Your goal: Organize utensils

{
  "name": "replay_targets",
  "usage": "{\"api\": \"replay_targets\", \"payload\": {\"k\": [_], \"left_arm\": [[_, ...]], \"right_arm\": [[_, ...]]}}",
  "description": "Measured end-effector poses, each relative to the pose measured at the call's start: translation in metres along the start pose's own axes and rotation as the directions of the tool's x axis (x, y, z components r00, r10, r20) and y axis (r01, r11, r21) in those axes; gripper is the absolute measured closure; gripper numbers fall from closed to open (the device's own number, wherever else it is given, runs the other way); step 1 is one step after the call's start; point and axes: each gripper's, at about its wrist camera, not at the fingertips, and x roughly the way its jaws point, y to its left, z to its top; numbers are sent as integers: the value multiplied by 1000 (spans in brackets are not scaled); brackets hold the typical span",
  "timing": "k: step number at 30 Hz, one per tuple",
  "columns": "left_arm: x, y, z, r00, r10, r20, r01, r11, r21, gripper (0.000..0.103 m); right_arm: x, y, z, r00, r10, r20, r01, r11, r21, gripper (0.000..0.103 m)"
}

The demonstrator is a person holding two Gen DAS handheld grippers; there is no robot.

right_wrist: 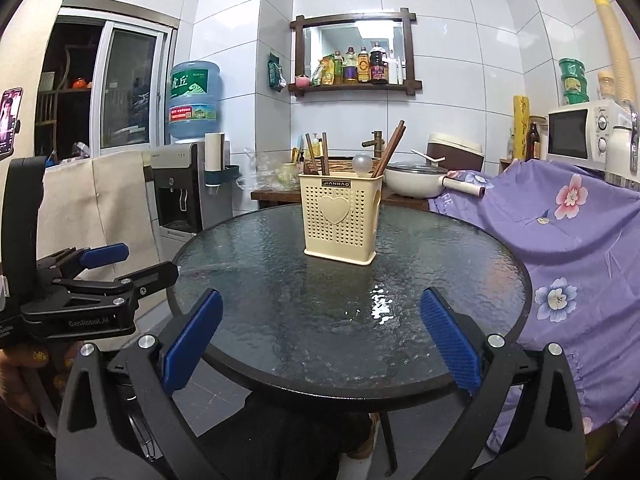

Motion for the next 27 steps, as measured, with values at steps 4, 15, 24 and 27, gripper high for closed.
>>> {"api": "replay_targets", "payload": {"k": [4, 15, 24, 27], "left_arm": [[0, 0, -1, 1000, 8, -4, -8, 1000, 1, 6], [1, 3, -4, 1000, 4, -21, -4, 1000, -10, 6], [-1, 4, -4, 1000, 0, -22, 0, 1000, -13, 6], [-1, 5, -4, 1000, -3, -22, 3, 1000, -14, 6]], "right_arm": [[0, -3, 0, 1000, -3, -1, 3, 1000, 8, 6], [1, -9, -3, 1000, -1, -15, 2, 1000, 17, 6], [4, -8, -5, 1000, 3, -21, -3, 1000, 21, 6], [5, -8, -5, 1000, 4, -20, -3, 1000, 22, 6]]}}
